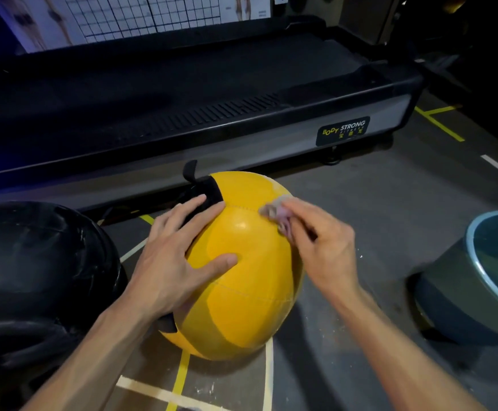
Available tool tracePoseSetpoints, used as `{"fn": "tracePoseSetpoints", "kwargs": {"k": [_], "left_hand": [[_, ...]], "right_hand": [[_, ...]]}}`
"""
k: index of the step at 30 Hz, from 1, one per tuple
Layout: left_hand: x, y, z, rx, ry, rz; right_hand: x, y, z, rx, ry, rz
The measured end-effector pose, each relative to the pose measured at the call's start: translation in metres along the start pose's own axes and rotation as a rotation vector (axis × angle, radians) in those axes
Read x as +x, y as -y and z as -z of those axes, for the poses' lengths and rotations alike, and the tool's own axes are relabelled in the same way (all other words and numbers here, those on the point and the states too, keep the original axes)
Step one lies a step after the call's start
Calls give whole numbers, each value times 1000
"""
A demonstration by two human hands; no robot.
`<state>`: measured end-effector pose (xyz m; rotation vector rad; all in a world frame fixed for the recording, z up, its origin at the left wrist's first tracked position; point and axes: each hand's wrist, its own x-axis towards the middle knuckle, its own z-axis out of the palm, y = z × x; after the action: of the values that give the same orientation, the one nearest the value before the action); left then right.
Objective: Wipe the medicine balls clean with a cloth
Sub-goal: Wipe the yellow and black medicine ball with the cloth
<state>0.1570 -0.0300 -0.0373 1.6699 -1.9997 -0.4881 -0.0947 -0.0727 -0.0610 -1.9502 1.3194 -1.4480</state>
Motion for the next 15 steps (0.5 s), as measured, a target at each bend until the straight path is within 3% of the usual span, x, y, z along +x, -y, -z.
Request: {"fn": "tracePoseSetpoints", "kwargs": {"k": [2,9,15], "left_hand": [[-7,-1,-1,-8,-5,-14],[-26,7,0,-47,19,-91],[-37,3,-4,-54,14,-122]], "right_hand": [[4,8,-1,45,-21,-81],[-45,18,5,-2,94,38],[1,8,8,5,38,-193]]}}
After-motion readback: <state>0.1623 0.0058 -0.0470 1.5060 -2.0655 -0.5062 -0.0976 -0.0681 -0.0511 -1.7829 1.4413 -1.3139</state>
